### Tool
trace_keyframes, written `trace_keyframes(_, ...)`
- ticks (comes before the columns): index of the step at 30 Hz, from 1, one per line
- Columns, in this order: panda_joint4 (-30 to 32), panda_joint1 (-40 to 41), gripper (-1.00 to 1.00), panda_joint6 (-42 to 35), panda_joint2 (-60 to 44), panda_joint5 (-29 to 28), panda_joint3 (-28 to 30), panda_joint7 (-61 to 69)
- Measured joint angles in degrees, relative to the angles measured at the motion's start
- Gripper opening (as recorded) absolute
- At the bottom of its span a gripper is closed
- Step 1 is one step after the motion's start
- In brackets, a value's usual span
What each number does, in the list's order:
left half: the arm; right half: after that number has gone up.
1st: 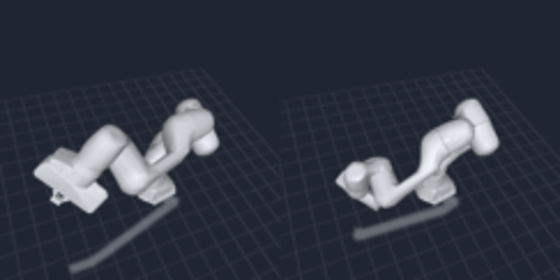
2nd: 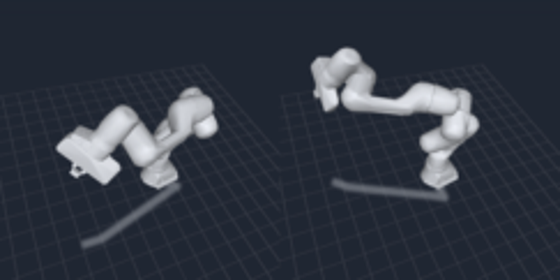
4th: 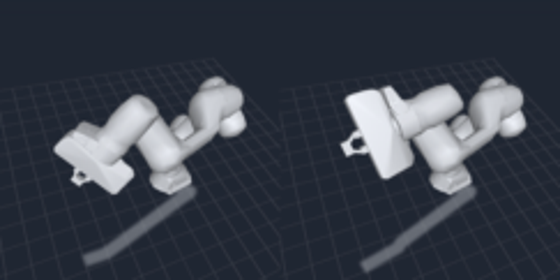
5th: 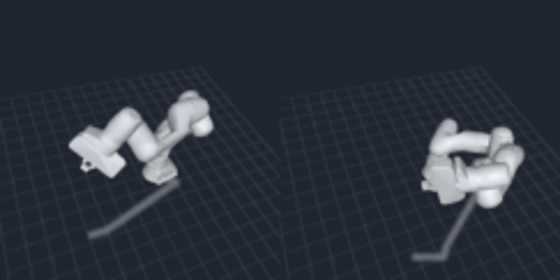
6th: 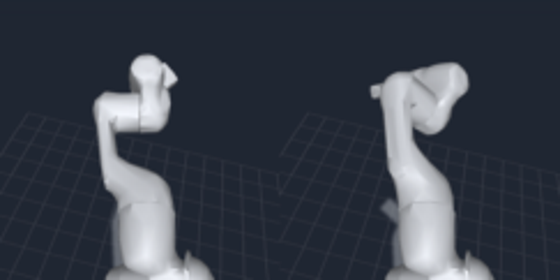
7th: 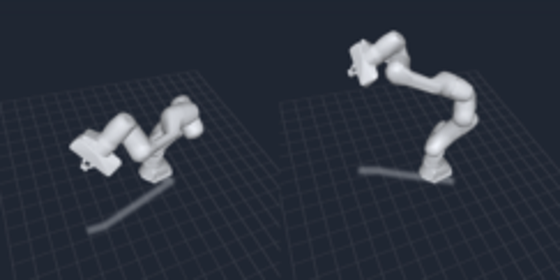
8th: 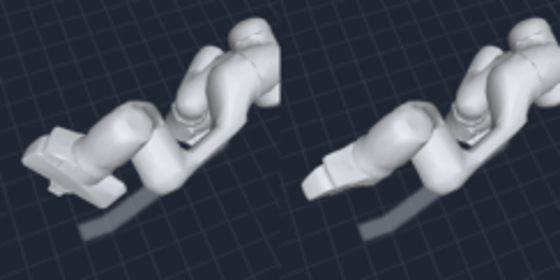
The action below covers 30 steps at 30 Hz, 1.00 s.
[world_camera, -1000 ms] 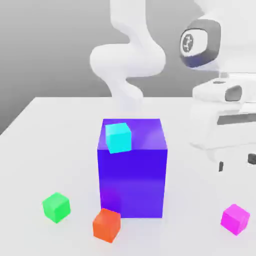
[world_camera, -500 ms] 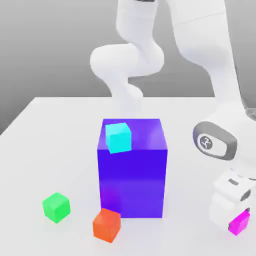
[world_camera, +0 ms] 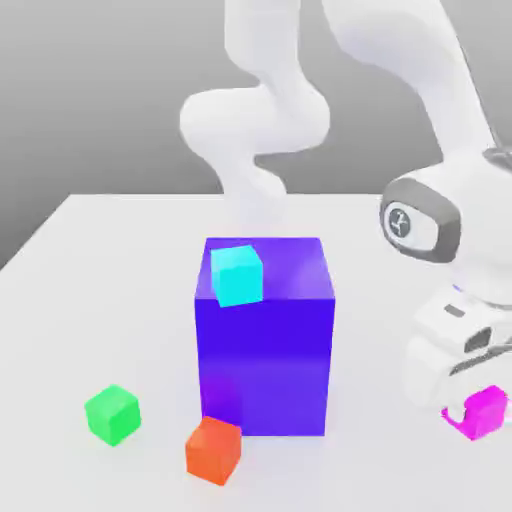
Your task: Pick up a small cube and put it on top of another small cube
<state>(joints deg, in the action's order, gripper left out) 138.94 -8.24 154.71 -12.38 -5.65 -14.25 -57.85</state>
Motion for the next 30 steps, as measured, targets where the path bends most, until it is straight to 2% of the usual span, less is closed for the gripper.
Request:
trace_keyframes(8, 2.0, 8.7, -1.0, -0.5, 6.4, 7.3, 8.7, -13.5)
trace_keyframes(16, 4.1, 20.7, -1.0, -0.8, 12.6, 10.7, 15.1, -29.9)
trace_keyframes(24, 13.4, 30.6, -1.0, -2.3, 14.4, 6.3, 19.1, -46.1)
trace_keyframes(30, 14.6, 31.9, -1.0, 6.2, 5.1, 6.9, 18.4, -47.4)
